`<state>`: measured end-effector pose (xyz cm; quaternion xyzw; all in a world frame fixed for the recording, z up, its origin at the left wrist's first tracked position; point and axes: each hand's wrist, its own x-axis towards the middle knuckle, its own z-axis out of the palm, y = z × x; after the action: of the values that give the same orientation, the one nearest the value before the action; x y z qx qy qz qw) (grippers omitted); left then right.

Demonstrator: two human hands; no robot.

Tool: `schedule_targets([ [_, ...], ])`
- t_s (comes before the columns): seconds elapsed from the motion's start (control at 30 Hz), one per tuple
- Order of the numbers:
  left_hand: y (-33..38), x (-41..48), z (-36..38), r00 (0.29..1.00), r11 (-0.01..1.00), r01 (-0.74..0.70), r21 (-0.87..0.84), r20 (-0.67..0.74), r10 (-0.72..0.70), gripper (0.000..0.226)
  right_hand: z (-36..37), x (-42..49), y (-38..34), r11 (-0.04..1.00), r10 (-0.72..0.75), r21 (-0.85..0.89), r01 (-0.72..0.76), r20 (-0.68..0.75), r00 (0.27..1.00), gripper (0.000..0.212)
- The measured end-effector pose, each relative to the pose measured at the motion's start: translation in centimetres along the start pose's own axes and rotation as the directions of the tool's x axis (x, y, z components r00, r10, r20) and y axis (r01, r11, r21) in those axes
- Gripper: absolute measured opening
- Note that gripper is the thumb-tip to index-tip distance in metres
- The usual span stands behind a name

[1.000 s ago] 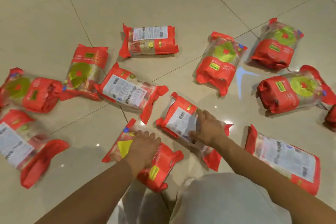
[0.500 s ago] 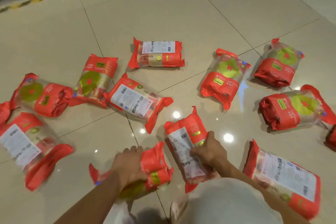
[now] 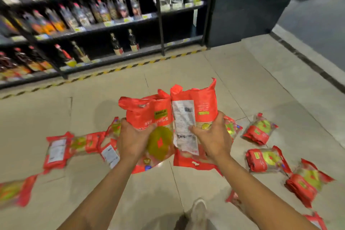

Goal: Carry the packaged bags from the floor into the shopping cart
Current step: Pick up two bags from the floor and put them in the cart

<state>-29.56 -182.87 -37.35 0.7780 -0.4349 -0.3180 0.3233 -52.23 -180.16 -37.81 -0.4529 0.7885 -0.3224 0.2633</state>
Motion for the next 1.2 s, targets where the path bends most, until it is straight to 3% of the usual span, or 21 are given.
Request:
schedule_targets([
  [0.1,7.3,-3.6,-10.2,0.996,0.998,-0.056,-0.034,-0.066,0.053,0.077,-5.9,-5.0,-9.6,0.997,-0.071,0.041,0.073,-0.032,0.997,0.076],
  [0.27,12.7,-8.9,-25.4,0.971,0.990,-0.129,-0.048,-0.210,0.116,0.076,-11.4,-13.2,-21.9,0.969,-0.232,0.082,0.234,-0.038,0.972,0.081],
  [0.6,10.0,-17.7,-47.3,0.812,0.997,-0.075,-0.035,-0.582,0.041,0.074,-9.2,-27.0,-37.5,0.829,-0.539,0.250,0.501,0.114,0.835,0.080],
  [0.9,3.6,-26.1,-58.4,0.553,0.989,0.094,-0.112,-0.820,-0.146,0.093,-3.8,-36.7,-45.2,0.656,-0.753,0.442,0.612,0.326,0.572,0.084],
  [1.03,1.8,-29.9,-60.1,0.412,0.967,0.188,-0.173,-0.880,-0.238,0.088,-1.9,-39.6,-46.9,0.605,-0.795,0.507,0.614,0.420,0.438,0.075],
  [1.2,1.0,-35.5,-59.9,0.180,0.928,0.271,-0.255,-0.934,-0.309,0.085,-0.4,-43.2,-48.5,0.531,-0.828,0.610,0.589,0.521,0.207,0.075],
])
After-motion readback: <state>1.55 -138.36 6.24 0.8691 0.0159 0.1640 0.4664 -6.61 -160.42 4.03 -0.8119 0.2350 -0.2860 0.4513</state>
